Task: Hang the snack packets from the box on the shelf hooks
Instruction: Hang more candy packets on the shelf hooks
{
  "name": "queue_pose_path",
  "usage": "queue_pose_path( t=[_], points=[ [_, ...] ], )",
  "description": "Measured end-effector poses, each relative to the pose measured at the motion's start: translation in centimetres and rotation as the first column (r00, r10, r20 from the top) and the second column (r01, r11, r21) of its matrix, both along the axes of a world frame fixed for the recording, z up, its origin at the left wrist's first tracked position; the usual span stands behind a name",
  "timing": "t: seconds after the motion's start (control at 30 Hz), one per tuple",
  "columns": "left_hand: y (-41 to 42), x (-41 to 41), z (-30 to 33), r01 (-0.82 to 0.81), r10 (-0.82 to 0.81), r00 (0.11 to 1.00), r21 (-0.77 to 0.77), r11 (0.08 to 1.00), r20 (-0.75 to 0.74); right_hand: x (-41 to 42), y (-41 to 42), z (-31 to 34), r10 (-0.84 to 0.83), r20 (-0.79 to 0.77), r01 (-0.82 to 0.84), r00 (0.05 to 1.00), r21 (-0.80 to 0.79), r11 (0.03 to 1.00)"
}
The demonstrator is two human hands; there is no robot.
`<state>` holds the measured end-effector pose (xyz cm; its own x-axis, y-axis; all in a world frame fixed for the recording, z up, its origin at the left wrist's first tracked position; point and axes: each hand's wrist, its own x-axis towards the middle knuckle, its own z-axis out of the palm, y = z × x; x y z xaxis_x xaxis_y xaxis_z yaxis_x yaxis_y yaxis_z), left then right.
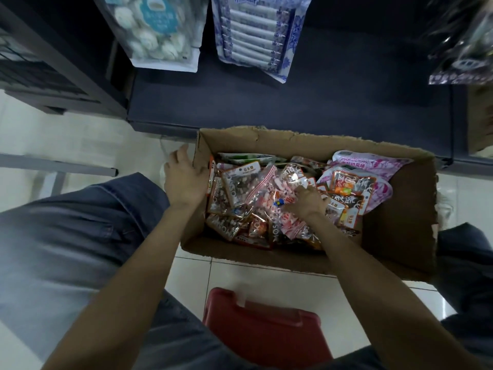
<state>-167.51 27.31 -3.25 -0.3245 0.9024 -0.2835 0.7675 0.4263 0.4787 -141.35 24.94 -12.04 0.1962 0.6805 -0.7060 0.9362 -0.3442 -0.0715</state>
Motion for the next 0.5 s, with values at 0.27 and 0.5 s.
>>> queue_pose_path(
  t=[0.27, 0.5],
  points=[
    [-2.5, 4.2, 4.1, 0.16, -0.127, 0.805, -0.006, 0.987, 0.579, -0.8, -3.8, 8.0, -0.22, -0.508, 0.394, 0.833, 0.265, 0.88],
    [-0.5, 2.0, 11.7, -0.002, -0.206, 0.714, 0.296, 0.955, 0.67, -4.3, -2.0, 19.3, -0.017, -0.836, 0.457, 0.549, 0.282, 0.844]
  ],
)
